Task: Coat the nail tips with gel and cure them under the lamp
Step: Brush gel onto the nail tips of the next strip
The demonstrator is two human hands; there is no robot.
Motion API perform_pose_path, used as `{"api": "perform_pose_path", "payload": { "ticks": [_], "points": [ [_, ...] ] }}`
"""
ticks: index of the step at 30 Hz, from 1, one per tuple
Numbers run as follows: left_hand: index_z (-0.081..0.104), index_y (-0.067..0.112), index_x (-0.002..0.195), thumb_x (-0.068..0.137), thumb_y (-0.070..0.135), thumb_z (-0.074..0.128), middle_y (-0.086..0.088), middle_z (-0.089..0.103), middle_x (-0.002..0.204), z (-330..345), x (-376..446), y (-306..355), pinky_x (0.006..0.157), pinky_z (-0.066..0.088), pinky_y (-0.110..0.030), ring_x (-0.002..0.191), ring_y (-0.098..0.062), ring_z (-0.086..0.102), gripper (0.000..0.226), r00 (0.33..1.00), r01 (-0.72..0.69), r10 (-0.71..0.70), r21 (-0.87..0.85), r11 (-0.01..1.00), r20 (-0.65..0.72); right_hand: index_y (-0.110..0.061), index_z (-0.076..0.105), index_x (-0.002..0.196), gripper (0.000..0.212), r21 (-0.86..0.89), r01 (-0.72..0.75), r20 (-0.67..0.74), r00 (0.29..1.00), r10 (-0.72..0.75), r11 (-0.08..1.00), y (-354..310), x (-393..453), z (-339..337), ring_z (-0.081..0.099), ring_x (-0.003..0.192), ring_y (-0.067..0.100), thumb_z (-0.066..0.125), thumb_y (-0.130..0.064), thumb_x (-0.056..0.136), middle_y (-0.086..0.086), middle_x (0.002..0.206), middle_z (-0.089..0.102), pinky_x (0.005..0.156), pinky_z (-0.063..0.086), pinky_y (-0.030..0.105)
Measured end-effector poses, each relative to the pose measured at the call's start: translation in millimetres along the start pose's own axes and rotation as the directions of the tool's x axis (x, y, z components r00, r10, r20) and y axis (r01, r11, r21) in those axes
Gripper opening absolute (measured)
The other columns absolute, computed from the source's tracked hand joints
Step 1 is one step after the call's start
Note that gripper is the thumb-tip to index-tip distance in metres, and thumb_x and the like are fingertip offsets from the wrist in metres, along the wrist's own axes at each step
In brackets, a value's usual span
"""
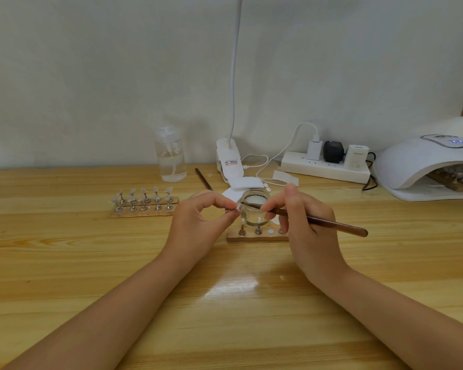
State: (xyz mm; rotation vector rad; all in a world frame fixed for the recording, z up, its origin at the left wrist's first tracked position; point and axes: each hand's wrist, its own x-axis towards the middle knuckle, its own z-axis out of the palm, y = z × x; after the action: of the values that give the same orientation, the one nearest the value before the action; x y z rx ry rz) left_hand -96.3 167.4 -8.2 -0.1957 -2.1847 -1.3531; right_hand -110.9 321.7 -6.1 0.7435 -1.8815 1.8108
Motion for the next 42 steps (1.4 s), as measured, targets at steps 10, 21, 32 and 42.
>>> {"api": "perform_pose_path", "payload": {
  "ticks": [10,21,32,42],
  "points": [
    [0.069,0.019,0.072,0.069,0.004,0.076,0.003,0.065,0.078,0,1,-4,0.079,0.042,-0.011,0.080,-0.010,0.060,0.016,1.000,-0.027,0.027,0.033,0.999,-0.007,-0.013,0.065,0.062,0.043,0.073,0.028,0.010,1.000,-0.029,0.997,-2,-1,-2,0.054,0.051,-0.001,0.040,-0.034,0.090,-0.011,0.053,0.061,0.053,0.037,0.007],
    [0.066,0.027,0.069,0.068,0.004,0.076,0.004,0.064,0.078,1,0,-3,0.080,0.042,-0.013,0.080,-0.009,0.060,0.025,0.999,-0.045,0.046,0.044,0.998,-0.015,-0.019,0.065,0.061,0.040,-0.022,0.038,0.050,0.998,-0.037,0.999,-2,-1,1,0.054,0.052,-0.001,0.041,-0.030,0.092,-0.015,0.053,0.059,0.054,0.037,0.007],
    [0.066,0.025,0.070,0.069,0.009,0.076,0.007,0.065,0.076,0,0,0,0.079,0.041,-0.011,0.081,-0.010,0.060,0.020,1.000,-0.018,0.018,0.014,1.000,0.000,-0.019,0.069,0.077,0.051,0.118,-0.079,-0.116,0.989,0.093,0.990,-5,7,-8,0.048,0.034,0.010,0.027,-0.045,0.090,0.003,0.052,0.064,0.042,0.037,0.011],
    [0.066,0.024,0.071,0.070,0.010,0.075,0.009,0.064,0.074,1,-2,3,0.079,0.042,-0.014,0.078,-0.005,0.058,0.017,0.994,-0.103,0.102,0.033,0.994,0.028,-0.023,0.065,0.079,0.039,0.010,-0.049,-0.109,0.993,0.050,0.999,-4,9,-10,0.060,0.045,0.006,0.037,-0.046,0.092,-0.006,0.072,0.070,0.044,0.038,0.008]
  ]
}}
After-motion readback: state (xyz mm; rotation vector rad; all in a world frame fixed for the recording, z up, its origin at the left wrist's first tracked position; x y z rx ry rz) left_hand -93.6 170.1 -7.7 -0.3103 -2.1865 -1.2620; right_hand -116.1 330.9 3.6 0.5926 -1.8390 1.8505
